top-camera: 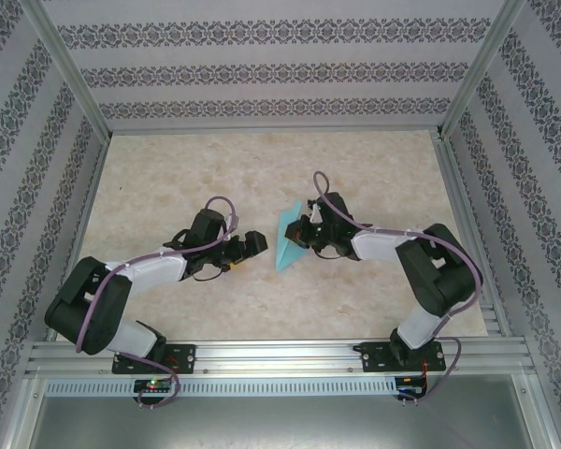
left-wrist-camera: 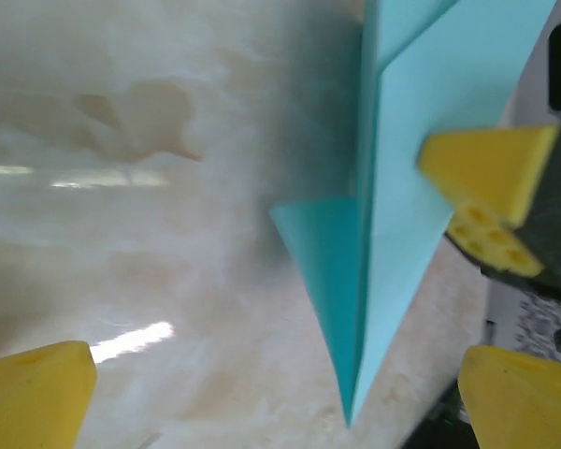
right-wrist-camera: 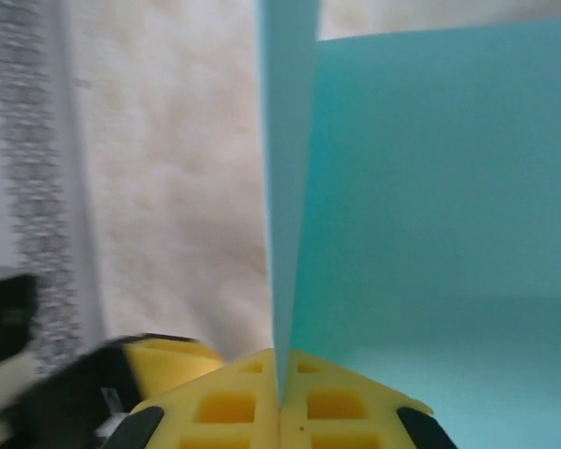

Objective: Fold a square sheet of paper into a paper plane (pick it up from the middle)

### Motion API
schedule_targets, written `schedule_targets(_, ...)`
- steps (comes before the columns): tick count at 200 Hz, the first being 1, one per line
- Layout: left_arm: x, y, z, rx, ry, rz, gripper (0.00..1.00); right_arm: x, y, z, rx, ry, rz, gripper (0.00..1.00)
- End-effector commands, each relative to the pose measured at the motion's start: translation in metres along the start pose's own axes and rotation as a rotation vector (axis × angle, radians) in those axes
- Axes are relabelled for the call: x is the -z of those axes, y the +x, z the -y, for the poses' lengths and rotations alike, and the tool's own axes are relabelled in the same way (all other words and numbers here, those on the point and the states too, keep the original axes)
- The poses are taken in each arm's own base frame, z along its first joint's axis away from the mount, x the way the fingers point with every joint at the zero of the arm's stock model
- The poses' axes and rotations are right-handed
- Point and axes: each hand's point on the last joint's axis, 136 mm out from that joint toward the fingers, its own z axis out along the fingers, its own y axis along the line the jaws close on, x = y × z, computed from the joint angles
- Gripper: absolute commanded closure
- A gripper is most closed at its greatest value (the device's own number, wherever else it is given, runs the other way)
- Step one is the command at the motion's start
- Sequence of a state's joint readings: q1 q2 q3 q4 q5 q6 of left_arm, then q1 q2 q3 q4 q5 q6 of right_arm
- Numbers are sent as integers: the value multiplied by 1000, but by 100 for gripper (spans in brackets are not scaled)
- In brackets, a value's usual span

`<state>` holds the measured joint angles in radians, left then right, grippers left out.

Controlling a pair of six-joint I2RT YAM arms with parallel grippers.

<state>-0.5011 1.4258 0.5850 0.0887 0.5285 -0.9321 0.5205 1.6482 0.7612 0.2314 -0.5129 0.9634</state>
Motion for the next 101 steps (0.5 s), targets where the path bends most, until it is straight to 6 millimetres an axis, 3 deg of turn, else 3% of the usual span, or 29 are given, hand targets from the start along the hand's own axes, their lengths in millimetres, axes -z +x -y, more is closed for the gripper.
schedule_targets(1,19,-7,59,-59,235,10,0,23,-16,-52,48,-178,41,94)
schedule_targets(41,37,-10,95,-117,371,35,0,37,-16,-90,47,-332,10,94)
schedule_targets(75,41,-12,116,-140,465,36,11,37,-11,-104,29,-411,-27,93)
schedule_targets(101,37,-10,121,-151,468,29,15,38,-9,-112,15,-471,-46,93)
